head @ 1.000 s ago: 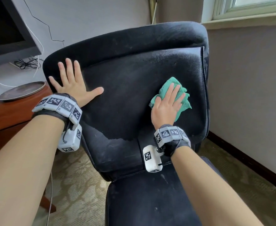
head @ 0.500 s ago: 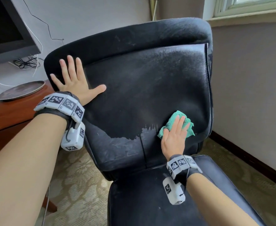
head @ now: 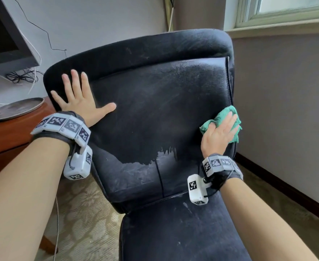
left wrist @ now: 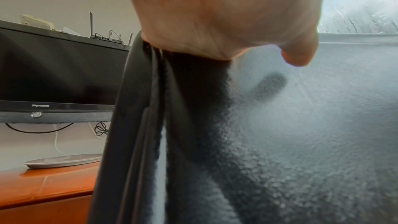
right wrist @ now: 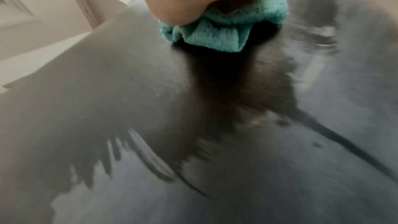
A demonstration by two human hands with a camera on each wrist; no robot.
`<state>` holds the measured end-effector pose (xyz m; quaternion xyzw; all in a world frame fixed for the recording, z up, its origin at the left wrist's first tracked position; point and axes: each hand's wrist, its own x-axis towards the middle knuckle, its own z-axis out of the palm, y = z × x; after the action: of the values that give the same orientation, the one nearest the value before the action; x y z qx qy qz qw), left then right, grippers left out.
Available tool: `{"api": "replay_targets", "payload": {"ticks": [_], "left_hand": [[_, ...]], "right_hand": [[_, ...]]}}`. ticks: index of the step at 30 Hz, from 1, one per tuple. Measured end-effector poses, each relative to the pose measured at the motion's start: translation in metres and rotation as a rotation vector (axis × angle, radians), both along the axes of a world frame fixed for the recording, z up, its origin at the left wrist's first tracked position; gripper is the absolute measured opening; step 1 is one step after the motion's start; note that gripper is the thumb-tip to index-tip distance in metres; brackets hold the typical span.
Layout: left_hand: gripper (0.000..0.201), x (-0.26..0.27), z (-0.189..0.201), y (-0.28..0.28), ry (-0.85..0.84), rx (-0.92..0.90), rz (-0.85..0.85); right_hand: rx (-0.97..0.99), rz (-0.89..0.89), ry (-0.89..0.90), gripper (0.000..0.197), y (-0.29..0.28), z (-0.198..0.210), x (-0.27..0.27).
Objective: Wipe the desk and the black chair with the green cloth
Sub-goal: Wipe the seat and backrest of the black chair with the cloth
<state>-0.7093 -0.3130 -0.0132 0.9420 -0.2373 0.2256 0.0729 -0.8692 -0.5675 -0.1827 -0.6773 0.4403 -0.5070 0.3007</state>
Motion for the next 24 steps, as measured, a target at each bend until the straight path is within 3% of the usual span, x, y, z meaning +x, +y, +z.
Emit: {"api": "replay_targets", "payload": {"ticks": [6,12,16,19,24], "left_hand": [[0.11,0.002,-0.002,-0.001,-0.013,-0.001,-0.01],[0.111,0.003,-0.003,-0.001,-0.026,-0.005,-0.007],[0.11,0.002,-0.003,0.0,-0.026,-0.011,-0.012],[0.111,-0.002,-0.001,0.002,-0.021,0.008,-0.003],[0.11,-0.003,-0.001,0.001,-0.015,0.012,0.0]], "right_hand": [[0.128,-0.033,-0.116,0.063,0.005,-0.054,-0.017],[0.334,0.072,-0.179,0.064,0.012,-0.096,-0.038],[0.46,-0.006,-0.299,0.062,0.022,-0.074,-0.025],[0.466,-0.04,-0.261,0.058,0.033,-0.045,-0.013],[0.141,0.092,-0.217,0.055,0.025,0.016,-0.005]]}}
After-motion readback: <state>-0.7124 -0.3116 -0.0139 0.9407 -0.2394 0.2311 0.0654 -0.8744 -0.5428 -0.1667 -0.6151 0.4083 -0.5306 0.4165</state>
